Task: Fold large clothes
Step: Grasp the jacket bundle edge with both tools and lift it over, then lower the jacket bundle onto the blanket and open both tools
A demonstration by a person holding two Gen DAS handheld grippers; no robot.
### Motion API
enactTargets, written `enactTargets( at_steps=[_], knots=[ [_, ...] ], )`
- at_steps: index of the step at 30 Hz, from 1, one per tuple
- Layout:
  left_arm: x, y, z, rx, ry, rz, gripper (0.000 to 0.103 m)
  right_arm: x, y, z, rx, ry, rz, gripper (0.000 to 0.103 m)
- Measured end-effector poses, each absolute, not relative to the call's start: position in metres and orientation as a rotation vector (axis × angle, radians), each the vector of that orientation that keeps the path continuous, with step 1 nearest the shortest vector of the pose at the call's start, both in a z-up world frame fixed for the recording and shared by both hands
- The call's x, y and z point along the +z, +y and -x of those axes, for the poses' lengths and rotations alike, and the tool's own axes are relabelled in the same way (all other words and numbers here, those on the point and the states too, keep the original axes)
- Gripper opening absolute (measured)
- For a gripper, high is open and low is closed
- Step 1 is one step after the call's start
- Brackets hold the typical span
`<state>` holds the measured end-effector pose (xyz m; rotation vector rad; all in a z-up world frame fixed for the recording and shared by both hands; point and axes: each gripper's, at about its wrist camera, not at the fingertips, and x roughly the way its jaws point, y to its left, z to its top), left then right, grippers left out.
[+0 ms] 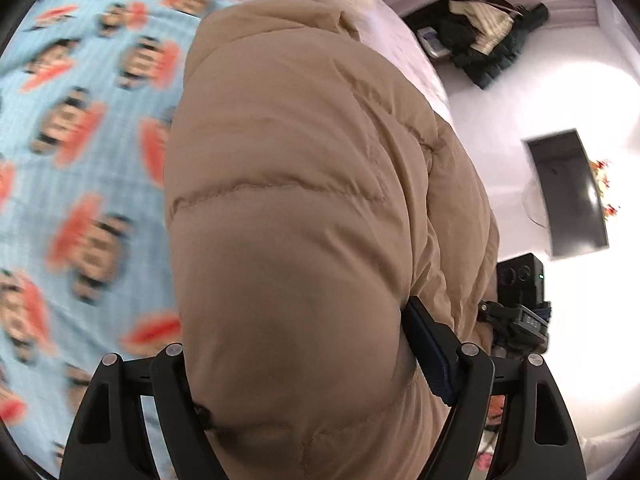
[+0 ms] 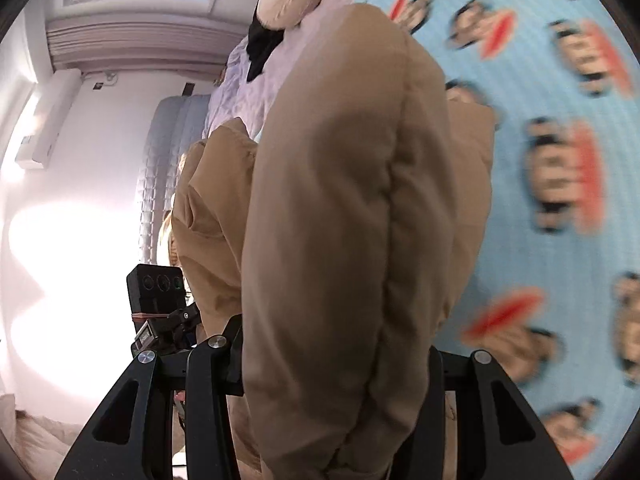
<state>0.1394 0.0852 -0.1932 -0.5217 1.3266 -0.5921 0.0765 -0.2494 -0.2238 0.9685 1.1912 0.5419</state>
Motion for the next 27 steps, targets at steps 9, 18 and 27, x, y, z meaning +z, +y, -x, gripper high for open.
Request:
enactTargets(
  at_steps=[9,18,27],
  knots=[
    [-0.231,0.157,-0.153,-0.350,1.349,0.458,0.085,-0.264,-0.166,-0.116,0.367,1.371,-0.871,0.056],
    [-0.169,0.165,-0.203,-0.355,1.142,0.208,0.085,-0.156,-0.190,-0.088,0.203,1.177,-0.634,0.037],
    [-0.190,0.153,-0.229,-0.202,1.167,0.179,0.085,-0.227,-0.152,-0.149,0.311,1.230,-0.908,0.055]
  ],
)
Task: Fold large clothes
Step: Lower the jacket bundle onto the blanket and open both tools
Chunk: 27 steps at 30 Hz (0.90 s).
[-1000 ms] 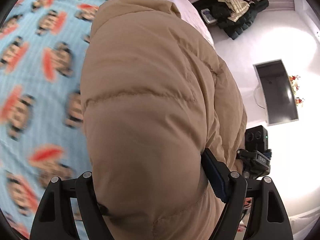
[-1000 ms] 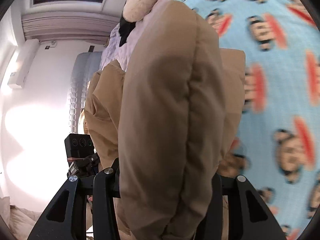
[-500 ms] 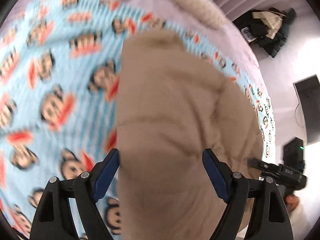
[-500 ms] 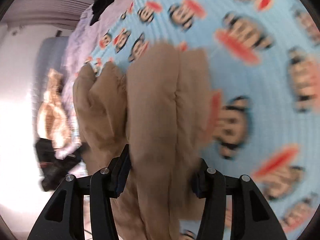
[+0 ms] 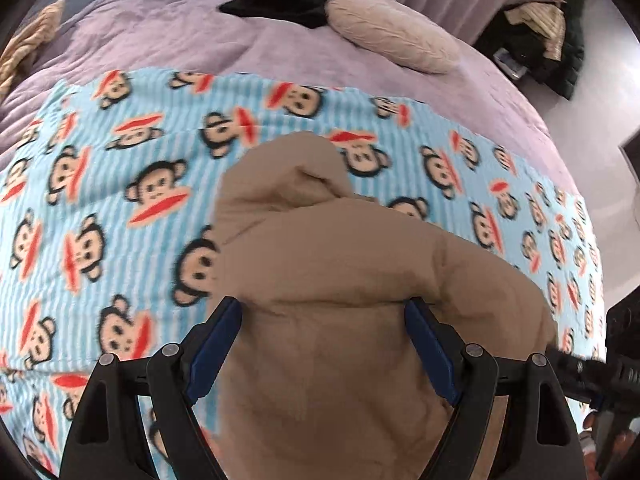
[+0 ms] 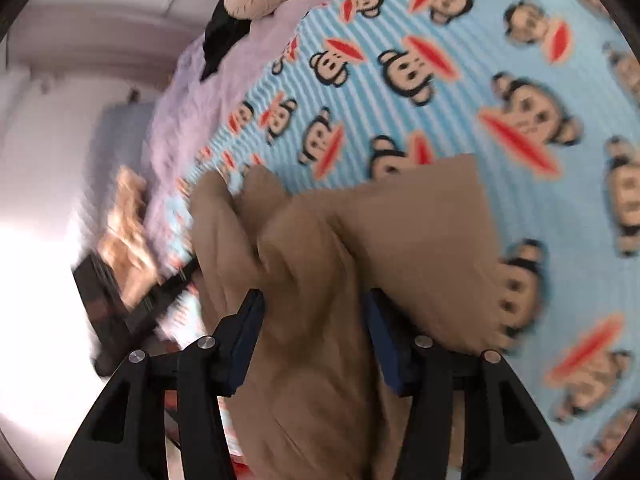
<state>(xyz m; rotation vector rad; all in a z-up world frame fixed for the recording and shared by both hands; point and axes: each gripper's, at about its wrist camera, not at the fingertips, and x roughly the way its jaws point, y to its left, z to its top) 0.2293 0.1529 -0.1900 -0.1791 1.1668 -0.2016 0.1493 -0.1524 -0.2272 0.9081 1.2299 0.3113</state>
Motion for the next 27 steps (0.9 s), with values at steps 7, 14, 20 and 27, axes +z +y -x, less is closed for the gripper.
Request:
enactTargets(
  at_steps=[7,14,20,27],
  knots=[
    [-0.212,0.119,-0.230,-0.217,1.220,0.084,0.085,-0.246,-0.151,-0.151,0.163,1.298,-0.807,0.005],
    [-0.223,0.077,-0.213,-0.229,1.193,-0.092,0.089,-0.266,-0.169,-0.125,0.086,1.354,-0.812,0.004],
    [-0.215,0.088,-0.211,-0.225,1.214,-0.072,0.089,-0.200,-0.149,-0.091,0.186,1.309,-0.717,0.006],
    [-0.161,0.125,-0.134,-0.348,1.178,-0.083,0.089,-0.183,-0.116,-0.038,0.242,1.357,-0.567,0.006]
  ],
)
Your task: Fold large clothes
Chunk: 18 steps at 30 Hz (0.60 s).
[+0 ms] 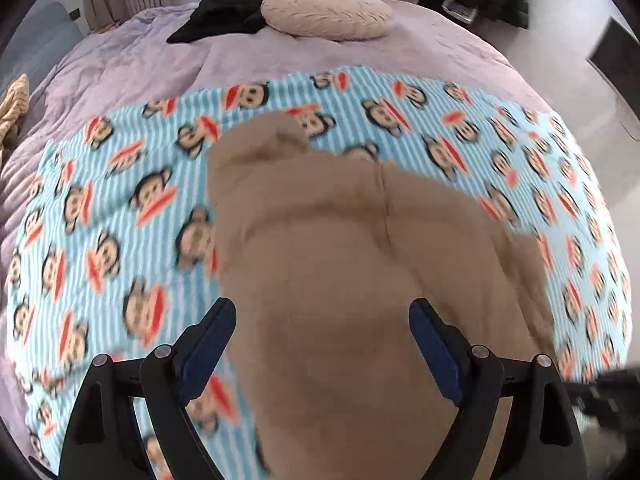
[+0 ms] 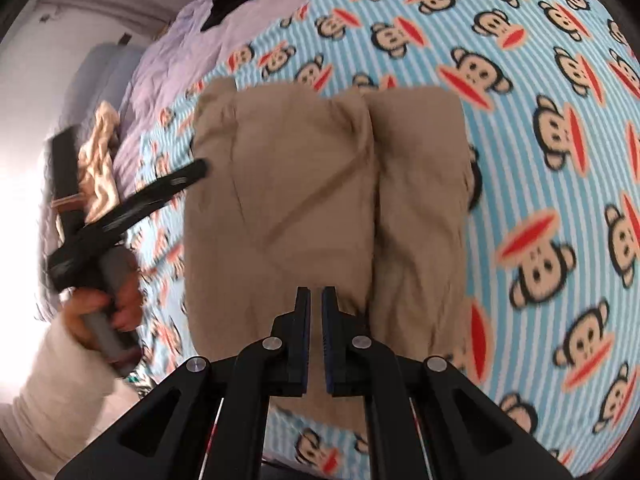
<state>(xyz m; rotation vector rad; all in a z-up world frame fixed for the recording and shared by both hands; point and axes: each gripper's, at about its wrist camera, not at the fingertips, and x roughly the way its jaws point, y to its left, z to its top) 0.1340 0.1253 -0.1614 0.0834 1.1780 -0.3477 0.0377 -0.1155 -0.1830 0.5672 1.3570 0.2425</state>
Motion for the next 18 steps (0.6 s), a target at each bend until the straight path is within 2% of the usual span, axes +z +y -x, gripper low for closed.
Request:
enactTargets(
  at_steps=[7,18],
  knots=[
    [-0.204,0.150,-0.070,-0.330,1.350,-0.056,0.089,-0.228,-0.111,-0.016,0.148,1.476,-0.575,0.006],
    [-0.181,0.166,-0.057,-0.290,1.324,-0.016,0.089,-0.169,-0.117,0.008,0.060,1.386,-0.578,0.006]
  ],
)
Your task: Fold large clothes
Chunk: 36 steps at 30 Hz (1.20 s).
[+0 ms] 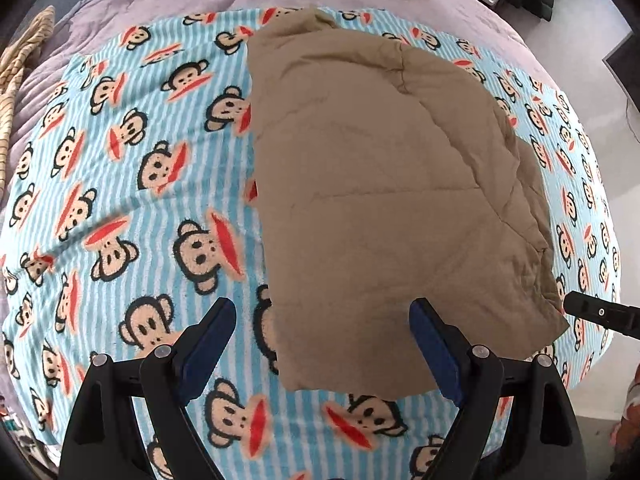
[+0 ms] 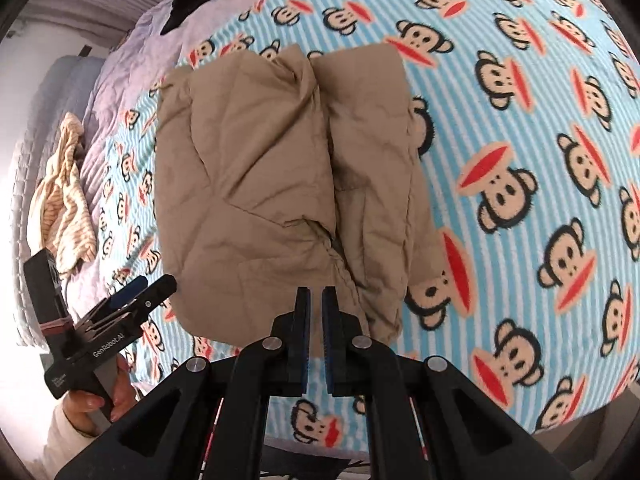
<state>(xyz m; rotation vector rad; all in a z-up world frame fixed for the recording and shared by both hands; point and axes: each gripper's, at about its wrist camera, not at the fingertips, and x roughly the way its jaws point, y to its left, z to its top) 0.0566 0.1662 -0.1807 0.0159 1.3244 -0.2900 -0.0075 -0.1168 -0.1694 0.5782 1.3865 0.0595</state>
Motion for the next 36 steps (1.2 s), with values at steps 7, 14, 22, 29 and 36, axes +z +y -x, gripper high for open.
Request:
enactTargets(
  at_steps=[7,14,22,29,36],
  knots=[
    [-0.171,0.162,-0.047,-0.291,1.329,-0.030,0.089,-0.159,-0.112,0.021,0.031,1.377,-0.601,0.006],
    [-0.156,0.162,-0.036,-0.258,1.268,-0.017,0.103,-0.155,-0.115,0.026,0.061,1.371,-0.579,0.006],
    [-0.120,0.164,-0.016,-0.118,1.169,-0.040,0.103,-0.138,-0.116,0.034,0.088,1.332,-0.542,0.006],
    [-0.090,0.161,0.002,-0.070,1.141,-0.033,0.103,-0.095,-0.113,0.039,0.070,1.225,-0.410,0.082],
    [-0.051,0.148,0.025,-0.051,1.089,-0.048,0.103,-0.057,-0.105,0.046,0.087,1.157,-0.338,0.085]
  ],
)
